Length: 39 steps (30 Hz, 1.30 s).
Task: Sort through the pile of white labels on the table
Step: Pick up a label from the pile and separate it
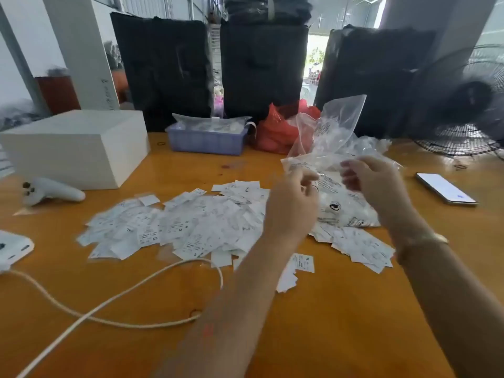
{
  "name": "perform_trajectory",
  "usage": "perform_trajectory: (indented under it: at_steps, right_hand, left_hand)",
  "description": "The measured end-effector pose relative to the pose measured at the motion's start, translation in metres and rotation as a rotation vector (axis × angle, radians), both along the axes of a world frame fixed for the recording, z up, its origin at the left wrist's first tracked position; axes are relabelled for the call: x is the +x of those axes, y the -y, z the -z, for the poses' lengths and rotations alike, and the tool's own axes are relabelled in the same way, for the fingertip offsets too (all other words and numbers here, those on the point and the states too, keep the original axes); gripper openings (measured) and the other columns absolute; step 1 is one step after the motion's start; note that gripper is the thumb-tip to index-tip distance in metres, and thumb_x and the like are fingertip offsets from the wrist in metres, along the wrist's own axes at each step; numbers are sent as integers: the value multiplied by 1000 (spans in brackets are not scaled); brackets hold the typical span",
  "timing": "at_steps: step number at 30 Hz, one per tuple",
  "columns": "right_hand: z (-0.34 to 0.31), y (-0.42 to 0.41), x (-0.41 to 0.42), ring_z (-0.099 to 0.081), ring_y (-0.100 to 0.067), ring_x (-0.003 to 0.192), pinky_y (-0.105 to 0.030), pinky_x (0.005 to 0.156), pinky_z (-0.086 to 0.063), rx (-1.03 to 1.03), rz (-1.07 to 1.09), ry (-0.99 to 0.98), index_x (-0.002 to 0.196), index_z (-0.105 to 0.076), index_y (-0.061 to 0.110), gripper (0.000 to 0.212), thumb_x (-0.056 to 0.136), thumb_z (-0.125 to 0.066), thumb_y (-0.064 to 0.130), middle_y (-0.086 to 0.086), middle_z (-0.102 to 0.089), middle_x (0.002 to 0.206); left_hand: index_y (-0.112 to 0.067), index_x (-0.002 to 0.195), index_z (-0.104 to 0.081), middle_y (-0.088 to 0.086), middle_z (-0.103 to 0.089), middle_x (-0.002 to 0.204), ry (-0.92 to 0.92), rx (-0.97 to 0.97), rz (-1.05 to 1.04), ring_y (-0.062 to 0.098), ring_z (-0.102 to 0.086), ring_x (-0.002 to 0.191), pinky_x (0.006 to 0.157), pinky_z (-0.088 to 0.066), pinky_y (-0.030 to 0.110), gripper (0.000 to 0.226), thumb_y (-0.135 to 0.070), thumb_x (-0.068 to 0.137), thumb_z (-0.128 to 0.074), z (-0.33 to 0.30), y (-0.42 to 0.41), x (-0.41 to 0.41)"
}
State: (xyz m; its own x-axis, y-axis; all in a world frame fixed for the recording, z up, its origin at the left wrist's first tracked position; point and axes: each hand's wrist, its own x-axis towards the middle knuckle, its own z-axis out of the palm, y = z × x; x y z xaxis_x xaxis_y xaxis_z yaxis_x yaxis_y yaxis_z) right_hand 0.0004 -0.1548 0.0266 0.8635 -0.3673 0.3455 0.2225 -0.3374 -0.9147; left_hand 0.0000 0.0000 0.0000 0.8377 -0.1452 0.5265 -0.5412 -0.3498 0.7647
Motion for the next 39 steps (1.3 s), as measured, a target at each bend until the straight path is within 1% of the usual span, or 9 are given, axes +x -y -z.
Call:
perform_trajectory:
  at_steps: [3,6,9,15,21,24,29,34,39]
  right_hand:
    - [5,4,53,-54,-15,71,-25,60,-38,-308,273,-103,114,-66,8,30,99,-41,16,-2,-66,94]
    - [26,11,86,-55,-26,89,-26,57,-35,-664,318,-349,108,-64,5,27,98,-39,10,-12,-64,115]
    - [50,17,105,-57,-33,106,-36,82,-46,-895,280,-557,114,-61,-1,29,97,-42,10,-20,-60,119]
    - [69,15,117,-53,-28,75,-29,65,-38,-796,354,-407,89,-69,3,24,92,-55,22,-17,-67,89]
    - [74,22,117,-54,-28,74,-26,55,-36,-630,343,-352,67,-58,9,22,88,-52,9,-7,-56,67]
    - [77,24,120,-57,-29,97,-32,79,-46,-524,330,-330,98,-65,9,14,87,-57,4,-10,-62,100]
    - [79,27,118,-58,-27,98,-31,84,-44,-502,364,-211,117,-63,11,34,88,-51,0,-16,-60,122]
    - [73,27,109,-63,-30,95,-37,79,-50,-745,434,-11,118,-66,11,37,87,-50,-2,-13,-68,111]
    - [51,10,91,-62,-23,75,-36,81,-49,-670,446,319,115,-65,7,28,91,-50,1,-9,-69,85]
  left_hand:
    - [-20,103,-64,-2,-61,102,13,218,-229,10,-56,85,70,-51,23,21,-8,93,-50,10,-11,38]
    - [-22,104,-62,-2,-61,105,-91,411,-312,15,-57,91,75,-55,34,20,-11,92,-51,36,-26,62]
    - [-23,106,-62,-2,-62,104,-90,541,-328,14,-55,92,73,-52,28,17,-17,93,-52,60,-34,71]
    - [-24,109,-63,-3,-60,108,32,607,-290,15,-49,101,75,-47,25,21,-21,94,-49,75,-40,71]
    - [-25,104,-65,-6,-60,105,46,544,-231,11,-47,100,74,-44,22,22,-20,94,-47,81,-49,73]
    - [-27,102,-66,-9,-58,104,15,516,-227,8,-46,99,74,-45,21,21,-21,94,-47,83,-50,73]
    - [-29,99,-66,-11,-57,103,-29,475,-213,8,-47,100,76,-49,24,19,-23,93,-49,83,-51,73]
    - [-28,100,-66,-10,-58,104,-22,467,-199,9,-47,101,77,-51,26,19,-23,94,-49,81,-51,73]
    - [-23,99,-66,-8,-58,106,-52,308,-194,9,-51,102,79,-49,24,18,-18,94,-50,78,-49,70]
